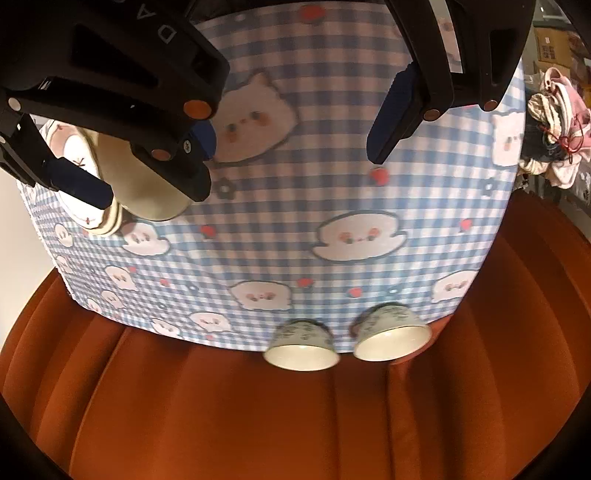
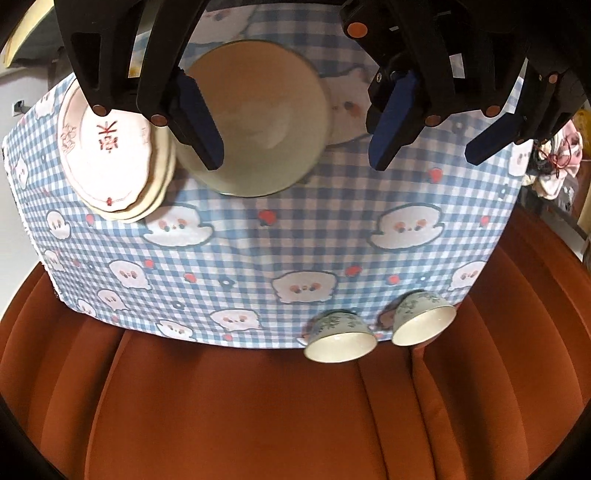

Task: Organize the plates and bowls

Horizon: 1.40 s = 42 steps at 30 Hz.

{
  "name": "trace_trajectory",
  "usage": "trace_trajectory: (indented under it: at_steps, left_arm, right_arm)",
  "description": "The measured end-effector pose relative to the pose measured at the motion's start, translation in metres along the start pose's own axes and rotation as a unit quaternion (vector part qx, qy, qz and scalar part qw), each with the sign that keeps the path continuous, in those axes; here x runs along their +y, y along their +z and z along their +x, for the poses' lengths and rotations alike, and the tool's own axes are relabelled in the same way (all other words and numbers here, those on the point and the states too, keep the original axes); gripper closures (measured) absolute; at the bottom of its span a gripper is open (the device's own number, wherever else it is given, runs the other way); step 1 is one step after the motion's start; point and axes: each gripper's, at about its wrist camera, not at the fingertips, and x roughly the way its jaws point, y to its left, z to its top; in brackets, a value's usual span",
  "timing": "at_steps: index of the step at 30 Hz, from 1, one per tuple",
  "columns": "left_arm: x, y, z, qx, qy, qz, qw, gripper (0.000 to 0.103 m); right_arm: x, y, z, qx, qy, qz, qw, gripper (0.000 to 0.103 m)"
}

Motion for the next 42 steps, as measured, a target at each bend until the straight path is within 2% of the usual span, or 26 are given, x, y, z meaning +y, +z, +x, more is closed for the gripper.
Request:
trace_trajectory:
  at_steps: [8,13,24,33,37,40,42]
  left_arm:
    - [0.046,0.0,-0.008,-0.02,0.012,0.008,0.9997,0.018]
    - [0.07,0.015,-0.007,-0.027,0.015,0.005,0.9995,0.018]
    - [0.1,0.066,0.02,-0.034,0.024,-0.014,0.999,0.018]
    - [0.121,0.12,0.053,-0.039,0.056,-0.028,0.9973,0.018]
    - [0.131,0.143,0.072,-0.038,0.071,-0.034,0.9962,0.022]
    - [0.138,0.159,0.09,-0.029,0.086,-0.04,0.9951,0.031]
    - [0.144,0.168,0.101,-0.024,0.092,-0.045,0.9944,0.032]
  right_arm:
    - [0.05,-0.003,-0.002,-0.017,0.005,0.007,1.0,0.018]
    - [0.075,0.007,0.004,-0.024,0.021,0.002,0.999,0.018]
    - [0.102,0.063,0.03,-0.026,0.024,-0.01,0.999,0.018]
    - [0.115,0.12,0.074,-0.029,0.043,-0.017,0.999,0.018]
    - [0.122,0.146,0.095,-0.028,0.048,-0.019,0.998,0.018]
    - [0.126,0.165,0.116,-0.023,0.057,-0.017,0.998,0.019]
    - [0.129,0.176,0.131,-0.017,0.059,-0.016,0.998,0.025]
